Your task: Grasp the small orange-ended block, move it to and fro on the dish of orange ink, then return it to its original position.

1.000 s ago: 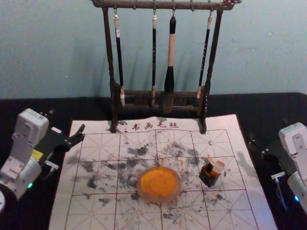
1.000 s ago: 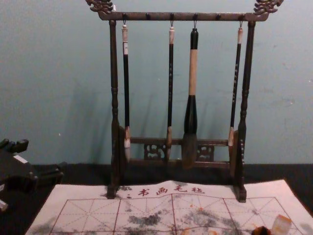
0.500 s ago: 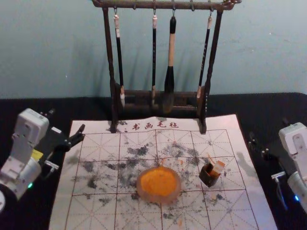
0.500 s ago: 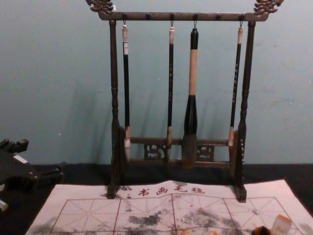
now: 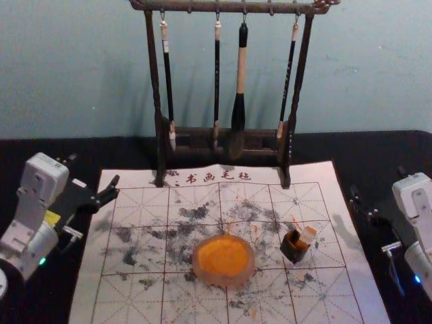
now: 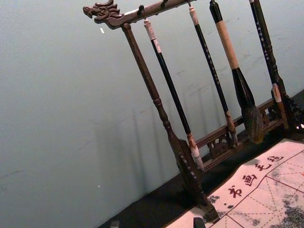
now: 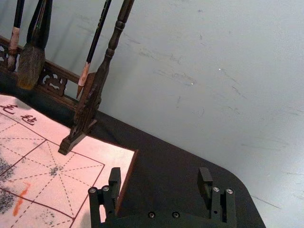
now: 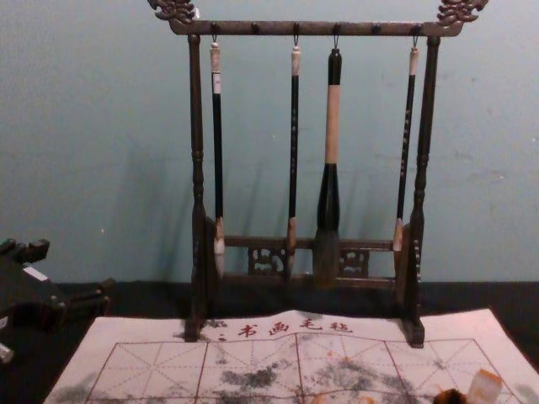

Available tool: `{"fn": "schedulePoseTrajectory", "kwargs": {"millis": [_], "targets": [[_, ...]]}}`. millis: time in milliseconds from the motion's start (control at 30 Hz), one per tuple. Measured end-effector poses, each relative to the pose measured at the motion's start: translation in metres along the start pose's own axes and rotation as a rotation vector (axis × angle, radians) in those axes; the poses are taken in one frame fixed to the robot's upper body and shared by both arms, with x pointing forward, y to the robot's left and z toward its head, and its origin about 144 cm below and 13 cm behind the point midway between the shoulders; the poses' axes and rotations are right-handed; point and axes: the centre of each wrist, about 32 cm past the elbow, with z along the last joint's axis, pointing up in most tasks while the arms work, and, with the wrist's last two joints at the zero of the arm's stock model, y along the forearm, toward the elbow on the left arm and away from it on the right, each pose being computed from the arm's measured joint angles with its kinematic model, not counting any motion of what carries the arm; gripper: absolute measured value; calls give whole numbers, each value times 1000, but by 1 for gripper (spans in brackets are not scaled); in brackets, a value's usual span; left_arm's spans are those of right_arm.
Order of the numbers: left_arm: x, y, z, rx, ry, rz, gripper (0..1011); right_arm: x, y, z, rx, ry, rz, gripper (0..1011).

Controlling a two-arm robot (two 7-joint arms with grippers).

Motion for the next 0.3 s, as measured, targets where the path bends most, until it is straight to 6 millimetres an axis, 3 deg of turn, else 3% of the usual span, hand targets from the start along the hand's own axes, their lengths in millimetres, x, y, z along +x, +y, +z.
{"fn": "schedulePoseTrajectory", "kwargs": {"millis": [300], "targets": [[0, 0, 0, 0, 0, 0, 1001, 0, 0, 0, 0, 0, 0, 1000]]}}
